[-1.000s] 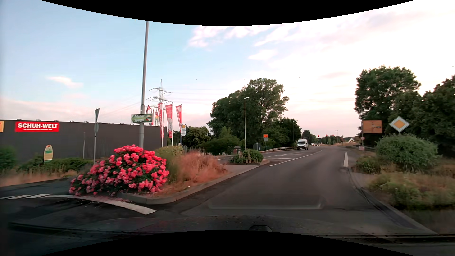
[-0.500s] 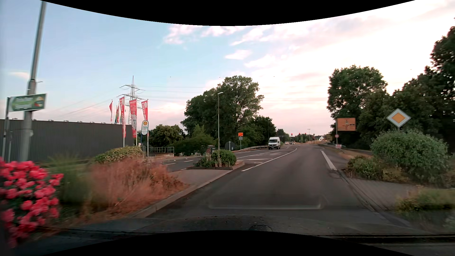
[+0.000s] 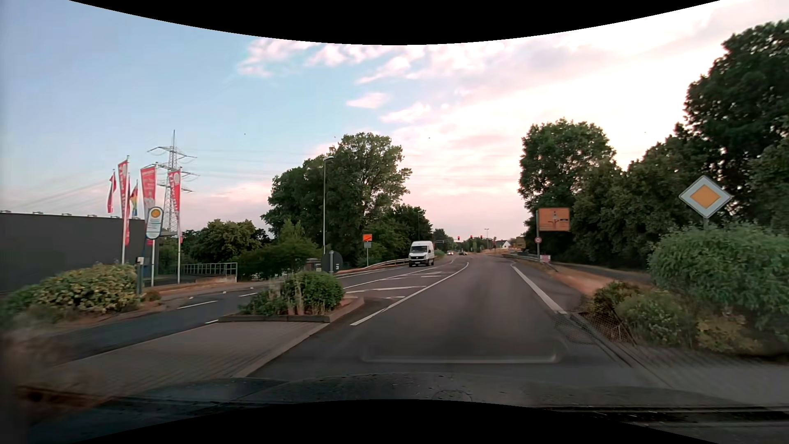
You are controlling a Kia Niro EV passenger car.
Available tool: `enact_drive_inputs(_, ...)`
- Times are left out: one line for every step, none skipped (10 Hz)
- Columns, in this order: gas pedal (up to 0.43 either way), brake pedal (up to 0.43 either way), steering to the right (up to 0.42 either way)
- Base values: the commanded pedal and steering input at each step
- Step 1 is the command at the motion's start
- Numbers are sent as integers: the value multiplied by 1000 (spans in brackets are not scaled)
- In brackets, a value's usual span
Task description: Follow the waypoints while adhering to traffic rules and regulations
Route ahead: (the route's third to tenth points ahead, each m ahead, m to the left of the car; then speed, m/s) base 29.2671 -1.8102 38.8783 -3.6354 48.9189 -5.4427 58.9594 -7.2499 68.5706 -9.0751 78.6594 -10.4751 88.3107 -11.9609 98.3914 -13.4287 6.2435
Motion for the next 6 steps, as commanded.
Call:
enact_drive_inputs(189, 0, 154)
enact_drive_inputs(189, 0, 148)
enact_drive_inputs(189, 0, 143)
enact_drive_inputs(189, 0, 136)
enact_drive_inputs(189, 0, 127)
enact_drive_inputs(197, 0, 115)
